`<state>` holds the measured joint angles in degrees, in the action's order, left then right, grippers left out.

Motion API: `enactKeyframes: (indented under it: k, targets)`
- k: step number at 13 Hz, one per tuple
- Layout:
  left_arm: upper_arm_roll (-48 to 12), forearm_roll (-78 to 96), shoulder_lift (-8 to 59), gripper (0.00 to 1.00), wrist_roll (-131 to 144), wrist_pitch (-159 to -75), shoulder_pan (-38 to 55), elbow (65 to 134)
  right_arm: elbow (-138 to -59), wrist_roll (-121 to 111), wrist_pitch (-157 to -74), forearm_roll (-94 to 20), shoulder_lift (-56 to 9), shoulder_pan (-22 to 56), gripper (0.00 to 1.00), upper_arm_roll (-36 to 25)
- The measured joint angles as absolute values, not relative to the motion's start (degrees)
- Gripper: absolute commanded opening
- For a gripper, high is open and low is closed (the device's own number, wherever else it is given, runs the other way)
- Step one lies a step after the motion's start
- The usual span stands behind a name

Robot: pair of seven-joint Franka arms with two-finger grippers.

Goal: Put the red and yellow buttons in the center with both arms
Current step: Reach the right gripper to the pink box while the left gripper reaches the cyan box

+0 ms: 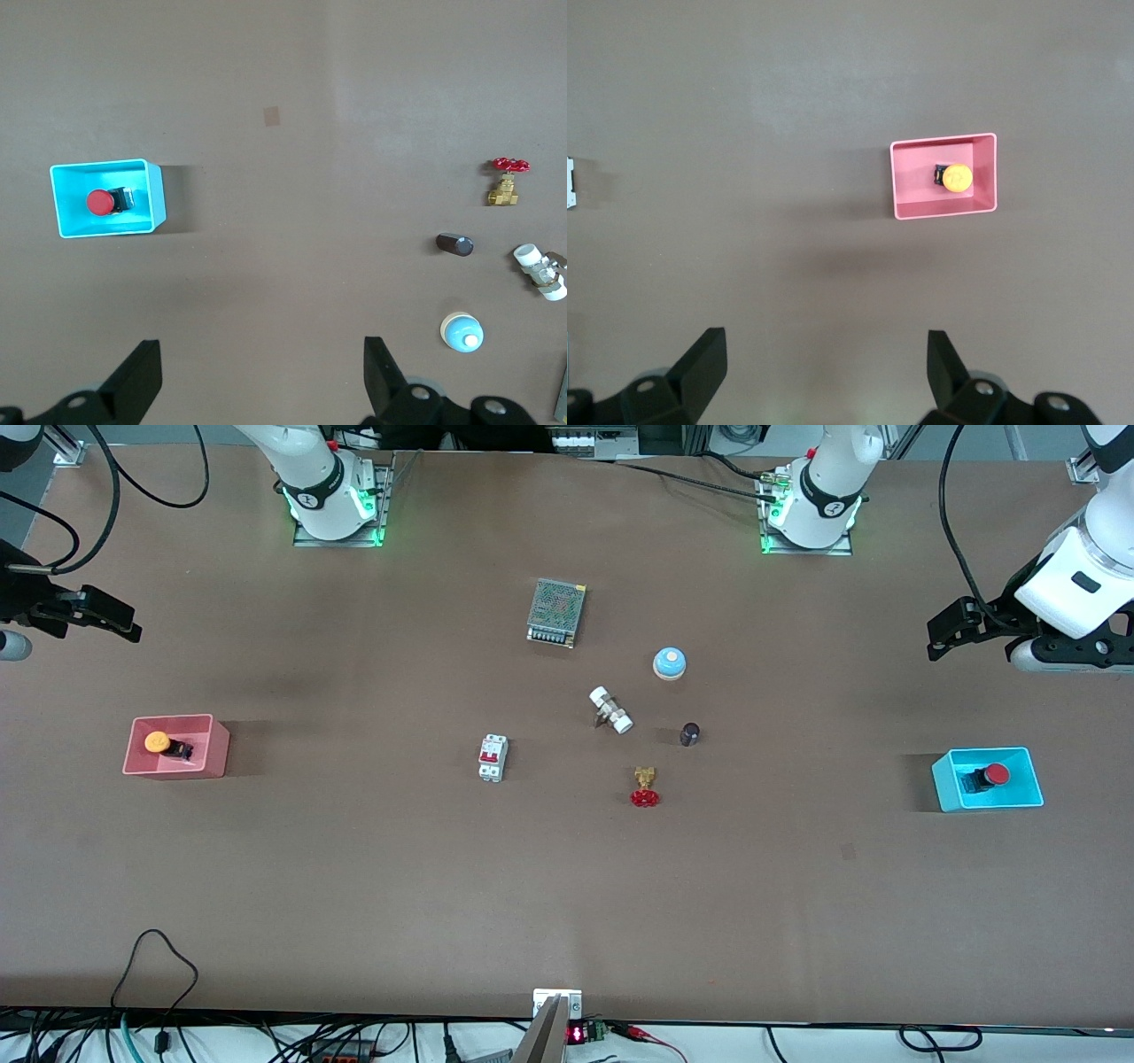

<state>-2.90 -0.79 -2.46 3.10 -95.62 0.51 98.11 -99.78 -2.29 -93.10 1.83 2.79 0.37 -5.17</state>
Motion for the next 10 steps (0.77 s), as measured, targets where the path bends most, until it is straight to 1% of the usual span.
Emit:
enactKeyframes:
  k: [7, 9, 10]
  targets:
    - [-2.97, -0.79, -2.33, 1.0, 3.45, -95.6, 0.52, 98.12, -99.88, -2.29, -92.0, 2.05, 2.53, 0.36, 1.0, -5.27]
    - [-2.95, -0.79, -1.94, 1.0, 3.65, -95.56, 0.51, 98.12, -100.19, -2.45, -94.9, 2.29, 0.73, -0.37, 1.0, -5.57]
    - [-2.91, -0.79, -1.69, 1.0, 3.76, -95.45, 0.49, 98.12, -100.37, -3.41, -97.67, 2.34, -1.2, -1.41, 1.0, -5.71]
